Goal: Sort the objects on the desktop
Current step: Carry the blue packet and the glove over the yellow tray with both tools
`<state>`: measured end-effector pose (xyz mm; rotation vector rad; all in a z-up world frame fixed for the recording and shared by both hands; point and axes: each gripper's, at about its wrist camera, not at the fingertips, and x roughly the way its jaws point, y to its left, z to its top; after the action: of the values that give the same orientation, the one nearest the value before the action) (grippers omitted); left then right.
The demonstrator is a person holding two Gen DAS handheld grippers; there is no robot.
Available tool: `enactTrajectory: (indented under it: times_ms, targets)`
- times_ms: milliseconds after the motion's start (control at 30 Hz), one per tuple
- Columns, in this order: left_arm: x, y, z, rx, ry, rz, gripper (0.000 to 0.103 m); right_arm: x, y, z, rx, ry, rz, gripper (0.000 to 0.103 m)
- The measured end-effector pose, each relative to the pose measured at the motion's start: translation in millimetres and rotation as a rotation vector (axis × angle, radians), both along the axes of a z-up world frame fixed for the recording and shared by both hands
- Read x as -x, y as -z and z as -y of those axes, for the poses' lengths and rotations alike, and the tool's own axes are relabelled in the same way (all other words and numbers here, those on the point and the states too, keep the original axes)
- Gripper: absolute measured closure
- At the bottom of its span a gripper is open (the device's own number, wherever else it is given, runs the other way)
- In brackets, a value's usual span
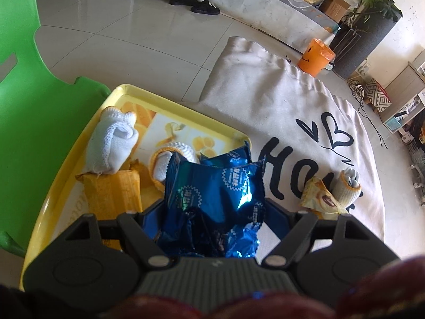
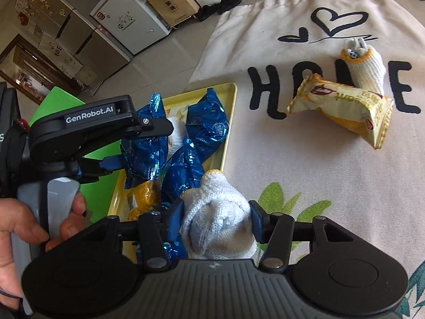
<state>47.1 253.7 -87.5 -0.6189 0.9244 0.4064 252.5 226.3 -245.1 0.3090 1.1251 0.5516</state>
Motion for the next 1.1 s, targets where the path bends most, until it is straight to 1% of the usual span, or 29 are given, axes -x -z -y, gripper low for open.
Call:
enactTrajectory:
  times_ms: [100, 167, 300, 433, 533, 733, 833, 900, 967, 1000, 1033, 1100]
  targets:
    - [3, 1, -9, 0.006, -0.028, 0.001, 0.024, 3, 6, -15, 0.001, -0.031, -0.021, 0.051]
    - [4, 2, -13, 0.012, -0.037, -0.001, 0.024, 5, 8, -24, 0.009, -0.047, -0.02, 0.051]
    - [4, 6, -20, 0.023, -0.052, -0.01, 0.024, 5, 17, -41, 0.016, -0.068, -0.024, 0.055]
    - [5, 10, -25, 0.022, -0.06, -0.027, 0.024, 7, 21, -57, 0.014, -0.088, -0.016, 0.056]
    - [9, 8, -30, 0.033, -0.081, -0.016, 0.024, 6, 25, -66, -0.016, -0.088, -0.04, 0.056]
    - [15, -2, -37, 0.018, -0.109, 0.006, 0.024, 2, 40, -84, -0.074, -0.08, -0.087, 0.057]
    - [16, -3, -40, 0.012, -0.11, 0.004, 0.023, 0, 44, -91, -0.108, -0.084, -0.106, 0.057]
    - [14, -2, -41, -0.002, -0.1, -0.009, 0.023, -1, 43, -94, -0.094, -0.077, -0.112, 0.055]
    - [14, -1, -42, 0.002, -0.102, -0.01, 0.023, -2, 40, -93, -0.078, -0.065, -0.113, 0.053]
    - [13, -1, -42, 0.008, -0.1, -0.01, 0.023, -3, 38, -91, -0.071, -0.066, -0.109, 0.048]
    - [14, -1, -43, 0.013, -0.099, -0.007, 0.023, -4, 34, -88, -0.062, -0.066, -0.096, 0.046]
    - [14, -3, -42, 0.009, -0.098, -0.002, 0.023, -4, 29, -82, -0.052, -0.057, -0.071, 0.046]
